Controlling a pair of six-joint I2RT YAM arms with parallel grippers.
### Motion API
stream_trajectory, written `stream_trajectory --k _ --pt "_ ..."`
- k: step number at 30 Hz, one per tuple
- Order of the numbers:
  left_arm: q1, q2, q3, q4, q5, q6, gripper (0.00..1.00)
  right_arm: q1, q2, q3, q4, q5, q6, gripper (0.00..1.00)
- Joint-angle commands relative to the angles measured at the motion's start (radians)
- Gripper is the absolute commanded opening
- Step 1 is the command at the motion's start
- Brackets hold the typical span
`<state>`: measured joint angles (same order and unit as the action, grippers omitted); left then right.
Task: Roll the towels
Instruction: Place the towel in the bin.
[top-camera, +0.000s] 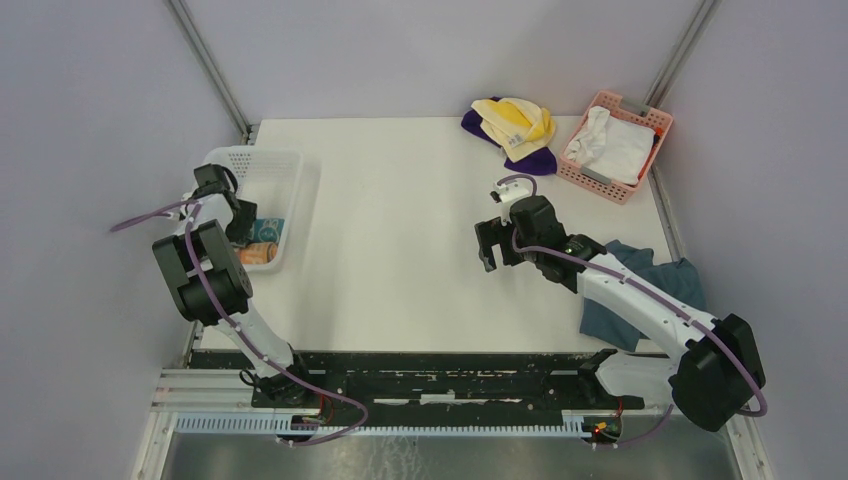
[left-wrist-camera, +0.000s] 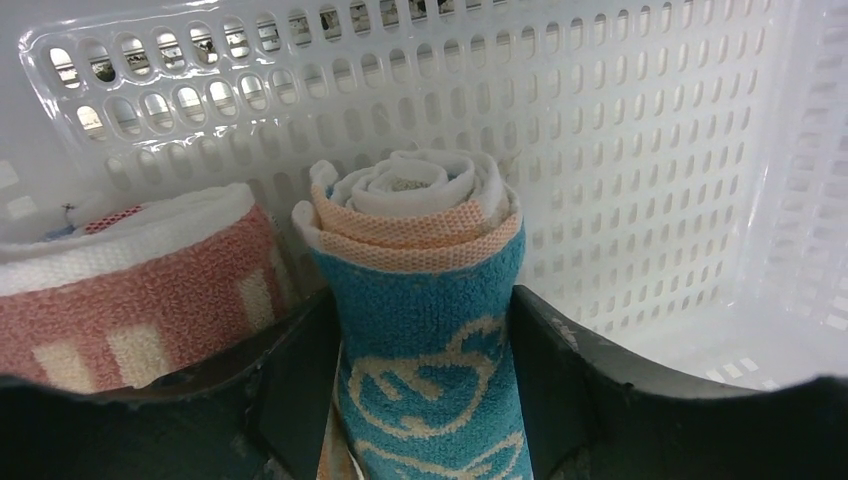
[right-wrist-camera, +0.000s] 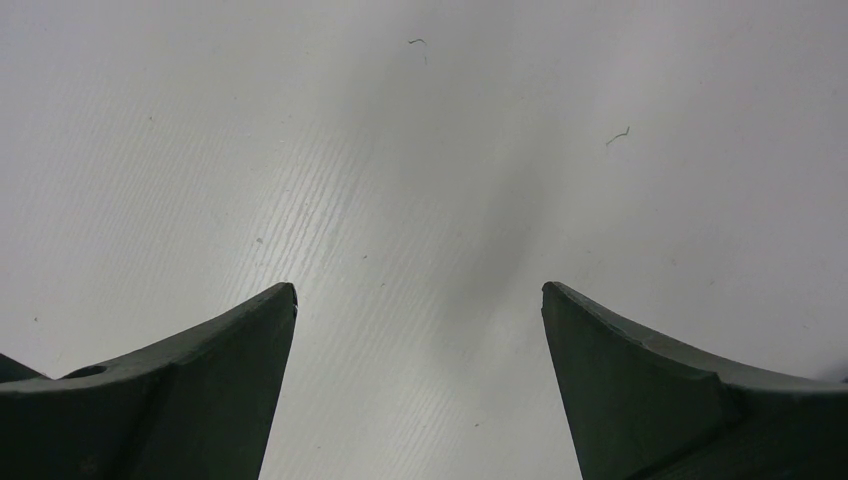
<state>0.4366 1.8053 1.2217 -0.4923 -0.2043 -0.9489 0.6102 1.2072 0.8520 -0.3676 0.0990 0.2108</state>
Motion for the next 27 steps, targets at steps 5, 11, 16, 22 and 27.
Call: stream_trajectory --k 5,11,16,22,27 --pt "0.01 -0.085 0.051 -0.029 -0.01 0.011 0.71 0.0 -0.029 0.0 0.033 0.023 -0.007 1.0" --pt "0.011 -0.159 0.053 -0.039 -0.003 0.025 0.74 0.0 -0.034 0.017 0.015 0.032 -0.007 1.0" --pt "0.008 -0.253 0.04 -0.043 0.058 0.107 0.78 -0.001 -0.033 0.048 -0.014 0.03 -0.004 1.0" --pt "-0.005 -0.445 -0.04 -0.019 0.153 0.271 0.79 -0.002 -0.037 0.086 -0.052 0.067 -0.001 1.0" --pt "-0.046 -0.611 -0.092 -0.01 0.188 0.402 0.84 -0.002 -0.054 0.129 -0.103 0.131 -0.003 1.0"
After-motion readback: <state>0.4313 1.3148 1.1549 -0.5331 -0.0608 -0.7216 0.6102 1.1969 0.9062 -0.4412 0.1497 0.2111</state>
